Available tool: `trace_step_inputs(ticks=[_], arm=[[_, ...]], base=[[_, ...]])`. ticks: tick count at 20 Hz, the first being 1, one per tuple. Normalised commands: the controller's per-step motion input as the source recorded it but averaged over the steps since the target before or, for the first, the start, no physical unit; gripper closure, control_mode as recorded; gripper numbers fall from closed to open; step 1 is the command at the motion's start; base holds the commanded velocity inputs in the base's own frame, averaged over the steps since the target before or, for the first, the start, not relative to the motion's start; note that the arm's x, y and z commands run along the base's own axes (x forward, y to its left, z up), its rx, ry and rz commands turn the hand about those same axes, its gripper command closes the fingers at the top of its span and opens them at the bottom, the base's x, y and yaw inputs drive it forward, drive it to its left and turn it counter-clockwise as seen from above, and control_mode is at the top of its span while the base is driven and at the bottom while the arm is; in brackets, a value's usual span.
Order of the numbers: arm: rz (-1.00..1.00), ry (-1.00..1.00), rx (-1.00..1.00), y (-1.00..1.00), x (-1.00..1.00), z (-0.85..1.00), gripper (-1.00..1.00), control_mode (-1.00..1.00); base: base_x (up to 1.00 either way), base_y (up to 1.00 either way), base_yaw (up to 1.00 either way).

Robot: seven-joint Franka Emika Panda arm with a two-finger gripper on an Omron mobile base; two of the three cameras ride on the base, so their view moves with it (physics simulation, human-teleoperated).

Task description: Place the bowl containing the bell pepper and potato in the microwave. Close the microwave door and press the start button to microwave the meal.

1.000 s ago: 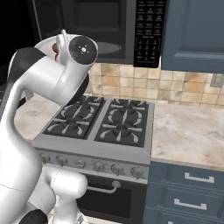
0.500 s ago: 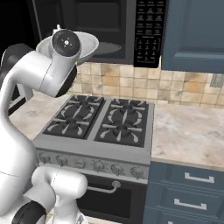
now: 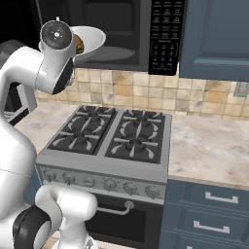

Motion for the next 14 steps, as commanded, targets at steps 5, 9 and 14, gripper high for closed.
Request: trace_step_inputs(ticks=[5, 9, 14], arm=[[-0.01, 0.02, 0.00, 0.00, 0.44, 0.04, 1.00, -1.00], [0.00, 0.04, 0.00, 0.00, 0.46, 0.00, 1.00, -1.00], [0.00, 0.06, 0.00, 0.00, 0.42, 0.00, 1.00, -1.00]], base=[[0.00, 0.00, 0.00], [0.00, 0.00, 0.00], [0.00, 0.00, 0.00]])
